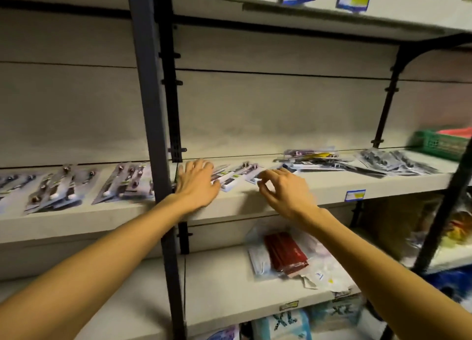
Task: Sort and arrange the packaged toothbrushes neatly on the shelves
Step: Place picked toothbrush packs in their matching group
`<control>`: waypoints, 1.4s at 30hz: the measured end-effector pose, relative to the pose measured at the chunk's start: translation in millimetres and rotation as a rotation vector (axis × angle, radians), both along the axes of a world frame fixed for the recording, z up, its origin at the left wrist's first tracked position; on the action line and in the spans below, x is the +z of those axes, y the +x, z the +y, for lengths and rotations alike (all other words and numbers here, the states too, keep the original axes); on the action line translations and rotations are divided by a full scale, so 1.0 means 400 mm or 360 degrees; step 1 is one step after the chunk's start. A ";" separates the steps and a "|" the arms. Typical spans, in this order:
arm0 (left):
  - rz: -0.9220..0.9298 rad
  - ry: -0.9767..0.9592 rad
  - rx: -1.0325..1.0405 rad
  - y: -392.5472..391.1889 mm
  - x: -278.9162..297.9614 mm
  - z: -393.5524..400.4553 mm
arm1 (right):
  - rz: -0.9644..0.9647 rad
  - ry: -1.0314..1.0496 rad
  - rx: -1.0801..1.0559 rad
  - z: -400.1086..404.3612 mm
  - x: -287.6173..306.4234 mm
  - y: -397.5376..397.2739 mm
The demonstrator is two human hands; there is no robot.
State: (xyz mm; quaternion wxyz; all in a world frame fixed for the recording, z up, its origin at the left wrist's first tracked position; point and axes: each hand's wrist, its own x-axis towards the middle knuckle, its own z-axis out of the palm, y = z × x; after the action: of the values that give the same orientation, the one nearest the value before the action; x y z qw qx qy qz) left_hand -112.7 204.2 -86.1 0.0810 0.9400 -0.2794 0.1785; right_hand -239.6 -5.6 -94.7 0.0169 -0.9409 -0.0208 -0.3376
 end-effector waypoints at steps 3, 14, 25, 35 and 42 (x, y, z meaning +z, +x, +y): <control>0.0160 0.0108 0.0266 0.038 -0.002 -0.015 | 0.0115 0.0065 0.0154 -0.029 0.004 0.080; 0.0156 -0.0424 0.0569 0.082 0.018 -0.027 | 0.0747 0.0178 0.0454 0.042 -0.015 0.265; 0.0862 -0.1786 0.0351 0.108 0.052 -0.089 | 0.0650 0.0245 0.0187 -0.031 0.037 0.229; 0.1146 -0.1893 0.0171 0.096 -0.014 -0.097 | 0.0508 0.0316 -0.0163 0.013 0.017 0.262; 0.1091 -0.1980 0.0098 0.095 -0.023 -0.089 | 0.0410 0.0333 -0.0391 0.029 -0.004 0.266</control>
State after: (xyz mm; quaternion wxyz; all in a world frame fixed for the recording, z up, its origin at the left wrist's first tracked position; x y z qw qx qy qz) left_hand -74.6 168.5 -95.3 0.6809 0.7301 -0.0577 0.0014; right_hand -133.0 6.1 -96.3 0.0758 -0.9649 0.1315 -0.2144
